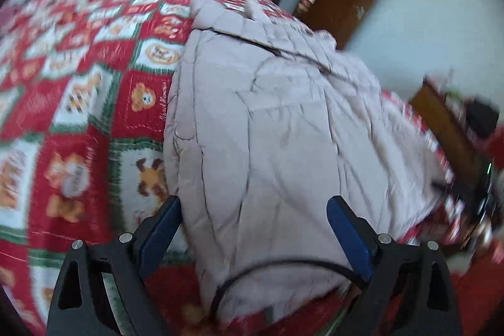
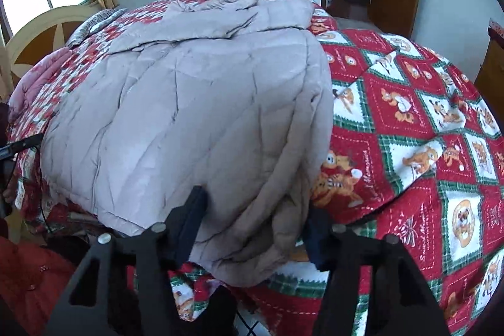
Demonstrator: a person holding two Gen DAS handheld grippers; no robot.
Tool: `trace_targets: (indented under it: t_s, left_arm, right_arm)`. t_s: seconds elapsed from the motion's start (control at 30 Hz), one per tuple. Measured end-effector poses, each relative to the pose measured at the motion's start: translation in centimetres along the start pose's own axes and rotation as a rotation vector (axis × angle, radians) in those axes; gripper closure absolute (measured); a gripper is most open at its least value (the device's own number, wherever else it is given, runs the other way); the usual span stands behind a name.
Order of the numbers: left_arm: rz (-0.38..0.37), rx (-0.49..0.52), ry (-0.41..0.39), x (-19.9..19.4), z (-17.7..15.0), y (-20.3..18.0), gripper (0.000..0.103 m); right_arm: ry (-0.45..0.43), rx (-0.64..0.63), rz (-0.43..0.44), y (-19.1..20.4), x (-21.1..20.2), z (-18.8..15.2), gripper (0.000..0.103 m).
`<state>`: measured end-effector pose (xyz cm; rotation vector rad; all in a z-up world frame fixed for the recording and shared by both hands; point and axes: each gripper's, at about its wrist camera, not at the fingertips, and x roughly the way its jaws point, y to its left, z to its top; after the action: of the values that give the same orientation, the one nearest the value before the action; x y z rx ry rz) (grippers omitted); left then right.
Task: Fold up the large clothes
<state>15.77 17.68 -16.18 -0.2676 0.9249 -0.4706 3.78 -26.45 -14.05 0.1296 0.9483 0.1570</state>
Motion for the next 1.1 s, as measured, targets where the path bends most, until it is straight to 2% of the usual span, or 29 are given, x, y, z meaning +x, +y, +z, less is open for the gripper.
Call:
trace_targets:
  t_s: [0.07, 0.17, 0.27, 0.33, 0.43, 0.47, 0.5, 0.53, 0.57, 0.63, 0.7, 0.77, 0.8, 0.87, 0.97, 1.03, 1.1]
  left_arm:
    - [0.019, -0.045, 0.022, 0.7, 0.0, 0.7, 0.010]
    - [-0.003, -0.033, -0.014, 0.1, -0.5, 0.5, 0.010]
    - [-0.014, -0.030, -0.018, 0.6, -1.2, 0.3, 0.010]
    - [-0.052, -0.008, -0.012, 0.9, -1.7, -0.5, 0.010]
    - [-0.073, -0.002, -0.015, 1.1, -2.0, -1.0, 0.010]
    - [-0.083, -0.006, -0.021, 1.0, -2.0, -1.1, 0.020]
    - [-0.101, -0.013, -0.028, 1.0, -1.9, -1.1, 0.036]
    - [-0.118, -0.043, -0.022, 1.1, -1.9, -0.8, 0.070]
    - [-0.123, -0.091, -0.018, 1.3, -1.8, -0.3, 0.075]
    - [-0.154, -0.176, -0.013, 1.5, -1.7, 0.5, 0.082]
    - [-0.210, -0.217, -0.062, 0.3, -1.8, 0.6, 0.086]
    - [-0.283, -0.222, -0.120, -1.2, -1.5, 0.3, 0.088]
    - [-0.346, -0.216, -0.171, -2.7, -1.2, -0.2, 0.089]
    - [-0.414, -0.180, -0.242, -5.1, -0.6, -1.3, 0.089]
    - [-0.467, -0.152, -0.267, -7.8, 0.5, -2.7, 0.089]
    - [-0.548, -0.164, -0.283, -9.8, 1.2, -3.4, 0.089]
    - [-0.565, -0.160, -0.319, -11.9, 2.0, -4.1, 0.089]
  right_arm:
    - [-0.001, 0.026, 0.006, 0.1, 0.1, 0.2, 0.041]
    - [0.003, -0.001, -0.004, 0.9, 0.2, 0.4, 0.041]
    - [-0.013, -0.023, -0.030, 1.4, 0.6, 0.5, 0.041]
    - [-0.021, -0.025, -0.053, 1.7, 0.8, 0.6, 0.042]
    - [-0.024, -0.056, -0.120, 2.3, 1.1, 0.6, 0.063]
    - [-0.022, -0.064, -0.121, 2.3, 1.0, 0.6, 0.071]
    - [-0.017, -0.055, -0.092, 2.2, 0.8, 0.7, 0.081]
    - [-0.011, -0.028, -0.052, 1.8, 0.6, 0.8, 0.084]
    - [-0.013, -0.007, -0.036, 1.5, 0.5, 0.9, 0.086]
    - [-0.029, 0.031, 0.001, 1.0, -0.1, 1.0, 0.087]
    - [-0.056, 0.078, 0.059, 0.6, -1.1, 1.3, 0.088]
    - [-0.090, 0.123, 0.120, 0.1, -2.6, 1.7, 0.088]
    - [-0.110, 0.141, 0.146, -0.1, -3.6, 1.9, 0.088]
    - [-0.146, 0.167, 0.186, -0.5, -5.5, 2.2, 0.088]
    - [-0.185, 0.205, 0.250, -0.9, -8.1, 2.3, 0.088]
    - [-0.219, 0.230, 0.297, -1.1, -10.2, 2.3, 0.088]
    - [-0.252, 0.249, 0.322, -1.3, -11.6, 2.8, 0.089]
